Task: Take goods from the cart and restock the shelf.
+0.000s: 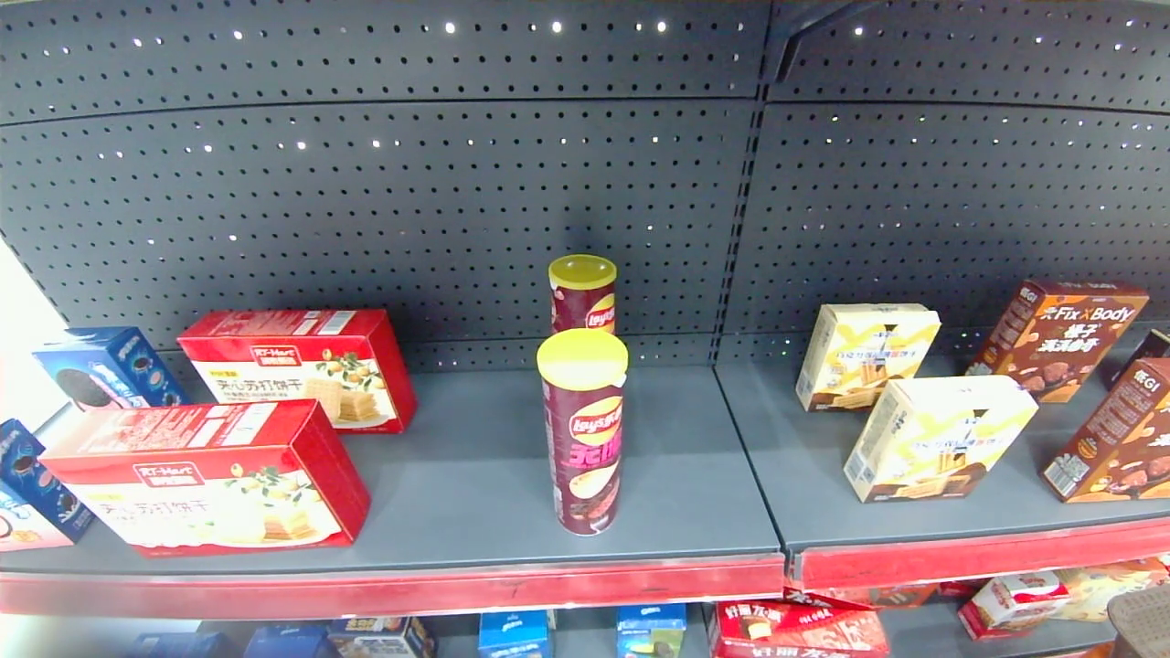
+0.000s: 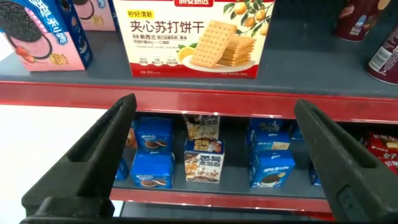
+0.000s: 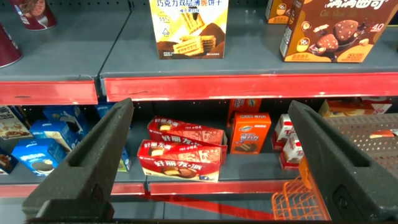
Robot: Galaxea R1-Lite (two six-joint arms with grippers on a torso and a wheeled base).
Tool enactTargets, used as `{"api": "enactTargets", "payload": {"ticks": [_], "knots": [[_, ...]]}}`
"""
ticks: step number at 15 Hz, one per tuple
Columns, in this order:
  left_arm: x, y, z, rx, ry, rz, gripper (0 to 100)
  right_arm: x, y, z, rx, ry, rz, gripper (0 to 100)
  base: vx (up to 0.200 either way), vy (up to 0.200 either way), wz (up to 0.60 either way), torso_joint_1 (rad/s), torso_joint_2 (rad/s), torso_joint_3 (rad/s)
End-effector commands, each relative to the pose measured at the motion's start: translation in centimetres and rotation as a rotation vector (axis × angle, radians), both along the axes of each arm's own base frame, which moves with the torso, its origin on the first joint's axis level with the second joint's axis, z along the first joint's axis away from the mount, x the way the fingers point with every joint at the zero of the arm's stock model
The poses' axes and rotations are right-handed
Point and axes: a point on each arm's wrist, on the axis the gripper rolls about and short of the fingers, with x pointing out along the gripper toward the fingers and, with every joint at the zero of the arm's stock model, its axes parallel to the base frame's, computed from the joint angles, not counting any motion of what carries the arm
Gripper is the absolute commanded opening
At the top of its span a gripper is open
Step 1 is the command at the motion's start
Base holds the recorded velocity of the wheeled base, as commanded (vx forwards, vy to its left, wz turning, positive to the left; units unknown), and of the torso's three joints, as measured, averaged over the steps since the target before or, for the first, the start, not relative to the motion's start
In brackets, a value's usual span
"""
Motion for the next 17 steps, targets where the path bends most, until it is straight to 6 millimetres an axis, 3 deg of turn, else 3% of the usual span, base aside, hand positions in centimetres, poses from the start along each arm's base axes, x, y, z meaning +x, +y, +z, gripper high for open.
{"api": "enactTargets", "payload": {"ticks": [1,17], "knots": [[0.02,0.0,0.01,-0.001,0.002,0.001,100,0.0,0.0,0.0,0.0,0.0,0.001,100,0.0,0.0,0.0,0.0,0.0,0.0],[0.02,0.0,-0.01,-0.001,0.004,0.001,100,0.0,0.0,-0.01,0.0,0.001,0.001,100,0.0,0.0,0.0,0.0,0.0,0.0]]}}
